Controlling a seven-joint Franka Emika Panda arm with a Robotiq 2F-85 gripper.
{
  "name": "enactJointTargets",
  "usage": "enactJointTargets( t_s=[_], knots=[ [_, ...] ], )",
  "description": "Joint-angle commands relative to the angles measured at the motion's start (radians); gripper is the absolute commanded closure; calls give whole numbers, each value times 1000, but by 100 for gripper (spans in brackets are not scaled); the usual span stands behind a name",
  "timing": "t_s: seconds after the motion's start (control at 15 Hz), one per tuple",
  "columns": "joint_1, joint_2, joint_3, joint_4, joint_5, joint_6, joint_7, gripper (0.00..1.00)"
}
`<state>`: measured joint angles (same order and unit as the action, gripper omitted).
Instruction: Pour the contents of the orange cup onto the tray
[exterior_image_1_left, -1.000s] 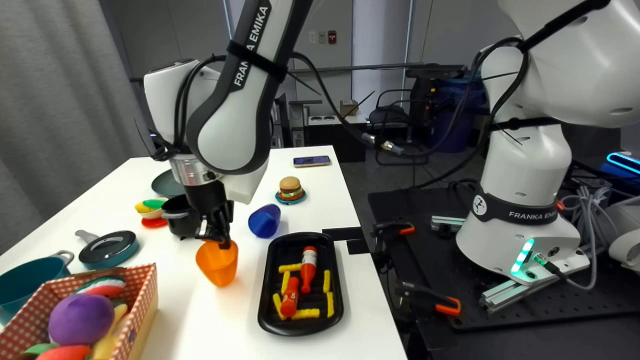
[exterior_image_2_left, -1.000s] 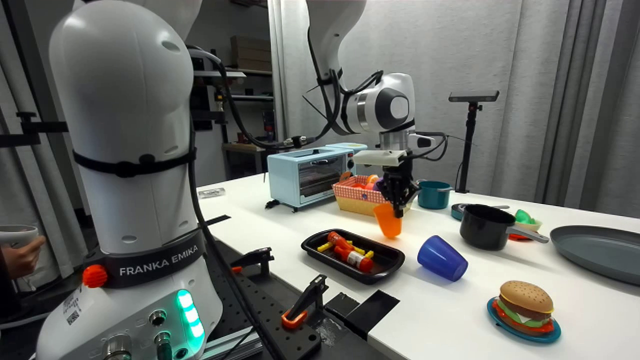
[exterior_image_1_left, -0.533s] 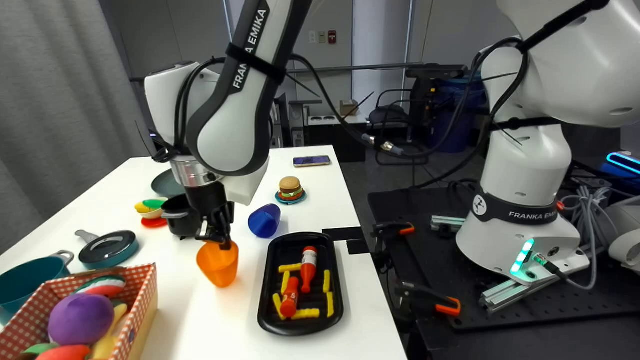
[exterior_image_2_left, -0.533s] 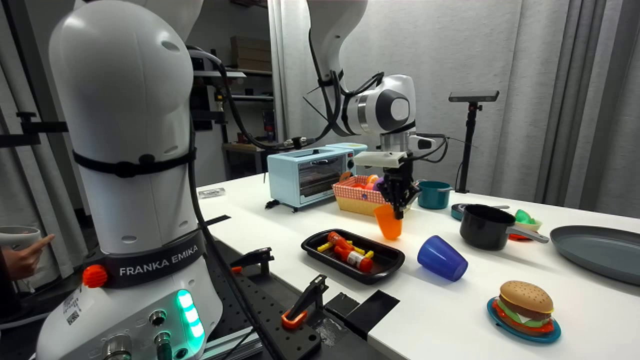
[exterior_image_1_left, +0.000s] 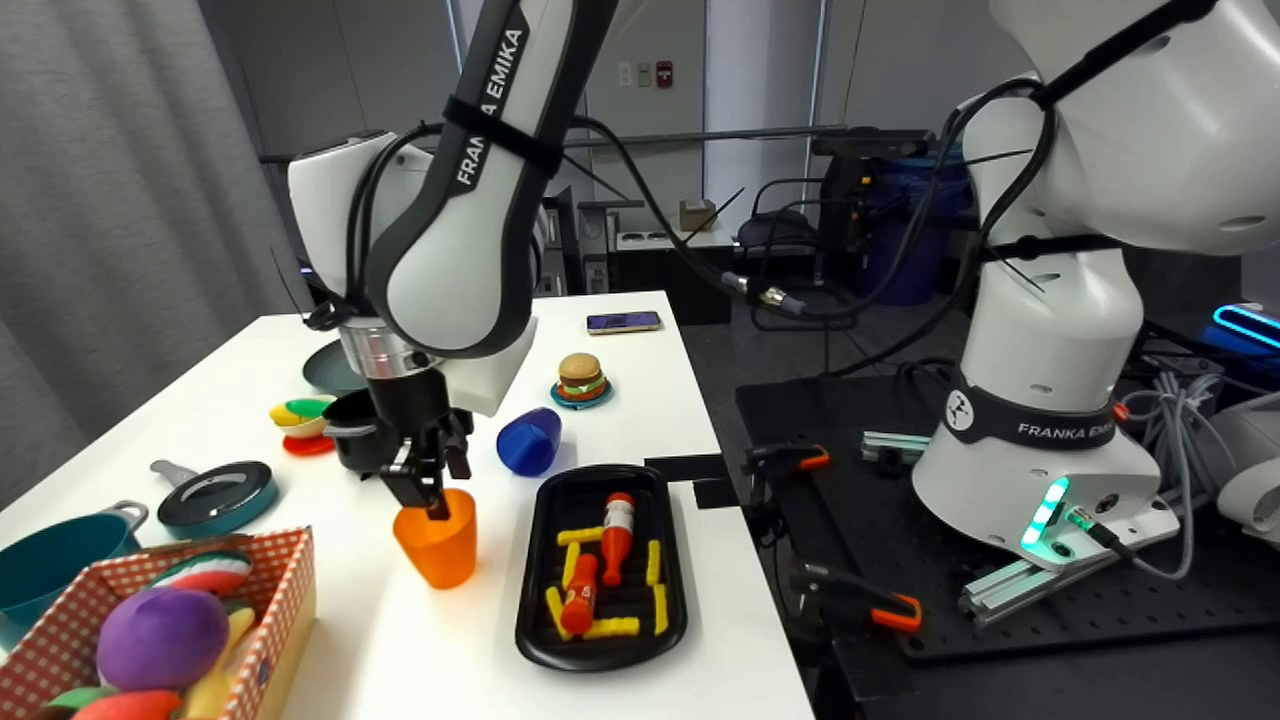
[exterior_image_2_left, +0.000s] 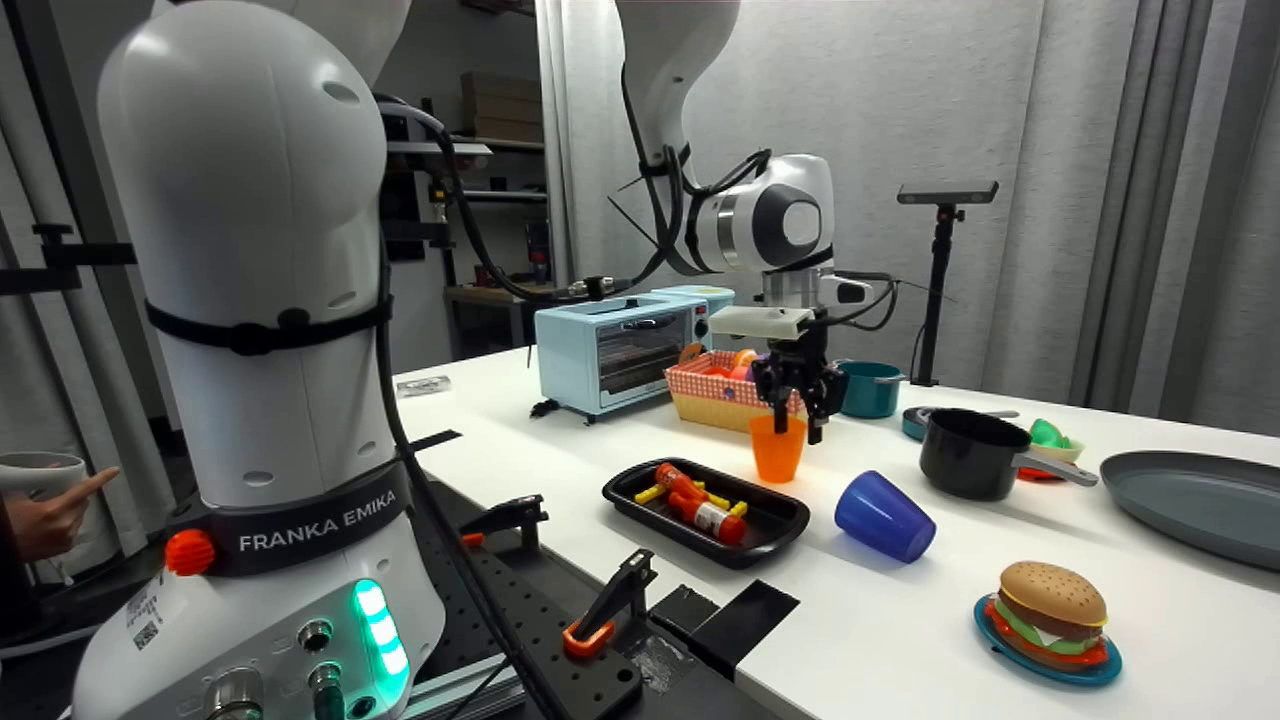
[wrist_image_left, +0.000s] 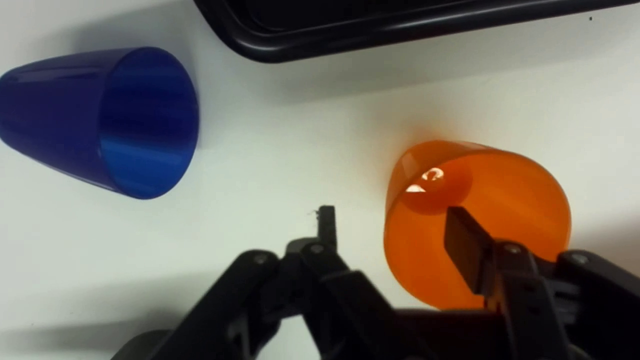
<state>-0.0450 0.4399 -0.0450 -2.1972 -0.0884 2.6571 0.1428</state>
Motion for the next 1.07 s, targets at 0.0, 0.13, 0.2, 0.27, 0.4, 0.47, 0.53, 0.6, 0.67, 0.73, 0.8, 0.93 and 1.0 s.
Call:
enactJointTargets(
  t_s=[0.0, 0.13, 0.2, 0.27, 0.4, 0.47, 0.53, 0.6, 0.67, 0.73, 0.8, 0.93, 1.0],
  knots=[
    [-9, 18, 1, 29, 42, -1, -39, 10],
    [-9, 18, 0, 33, 43, -2, -38, 0],
    [-10, 18, 0, 35, 44, -2, -38, 0],
    [-10, 18, 0, 36, 44, -2, -38, 0],
    [-12, 11, -1, 38, 44, -4, -37, 0],
    [-12, 6, -1, 39, 44, -4, -38, 0],
    [-12, 1, -2, 40, 43, -7, -36, 0],
    [-12, -9, -3, 38, 44, -11, -35, 0],
    [-13, -16, -3, 37, 44, -12, -36, 0],
    [-13, -29, -4, 32, 43, -16, -35, 0],
    [-12, -41, -5, 27, 42, -19, -33, 0],
    [-8, -74, -8, 10, 40, -29, -27, 0],
    [-5, -92, -10, 1, 36, -33, -23, 0]
  ],
)
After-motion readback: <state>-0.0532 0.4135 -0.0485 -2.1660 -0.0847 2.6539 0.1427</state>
